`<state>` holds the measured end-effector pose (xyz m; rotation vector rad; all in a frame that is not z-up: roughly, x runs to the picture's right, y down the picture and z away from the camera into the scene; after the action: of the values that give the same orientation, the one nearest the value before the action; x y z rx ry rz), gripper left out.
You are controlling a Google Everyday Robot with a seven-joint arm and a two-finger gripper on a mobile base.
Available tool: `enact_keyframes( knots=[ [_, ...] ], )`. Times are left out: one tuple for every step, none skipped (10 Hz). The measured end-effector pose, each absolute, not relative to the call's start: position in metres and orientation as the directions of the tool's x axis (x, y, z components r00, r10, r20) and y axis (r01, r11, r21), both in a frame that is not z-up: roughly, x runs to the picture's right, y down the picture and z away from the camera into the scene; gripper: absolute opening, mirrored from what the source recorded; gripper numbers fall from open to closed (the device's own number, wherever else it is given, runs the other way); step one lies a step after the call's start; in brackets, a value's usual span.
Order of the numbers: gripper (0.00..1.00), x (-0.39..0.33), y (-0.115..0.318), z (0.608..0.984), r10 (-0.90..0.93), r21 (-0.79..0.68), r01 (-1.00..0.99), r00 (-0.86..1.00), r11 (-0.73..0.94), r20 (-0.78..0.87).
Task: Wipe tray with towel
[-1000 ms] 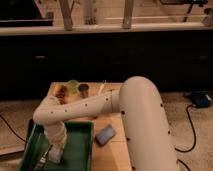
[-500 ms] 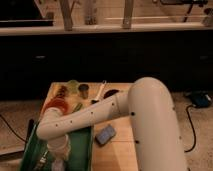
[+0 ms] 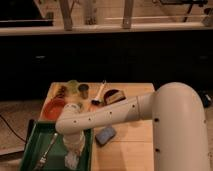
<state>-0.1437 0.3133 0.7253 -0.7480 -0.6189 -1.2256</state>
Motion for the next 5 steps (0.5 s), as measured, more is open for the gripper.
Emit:
enact_keyframes(
  knots=[
    [0.02, -0.141, 0.297, 0.731, -0.605, -0.179, 0.969, 0.245, 0.169, 0.757],
    [0.02, -0.14, 0.286, 0.736, -0.612, -0.185, 0.968, 0.251, 0.17, 0.75],
    [0.02, -0.142, 0.277, 0.74, -0.617, -0.186, 0.968, 0.25, 0.167, 0.746],
    [0.02, -0.147, 0.27, 0.742, -0.622, -0.183, 0.97, 0.244, 0.161, 0.744],
    [0.02, -0.157, 0.264, 0.744, -0.628, -0.176, 0.973, 0.23, 0.149, 0.743]
  ],
)
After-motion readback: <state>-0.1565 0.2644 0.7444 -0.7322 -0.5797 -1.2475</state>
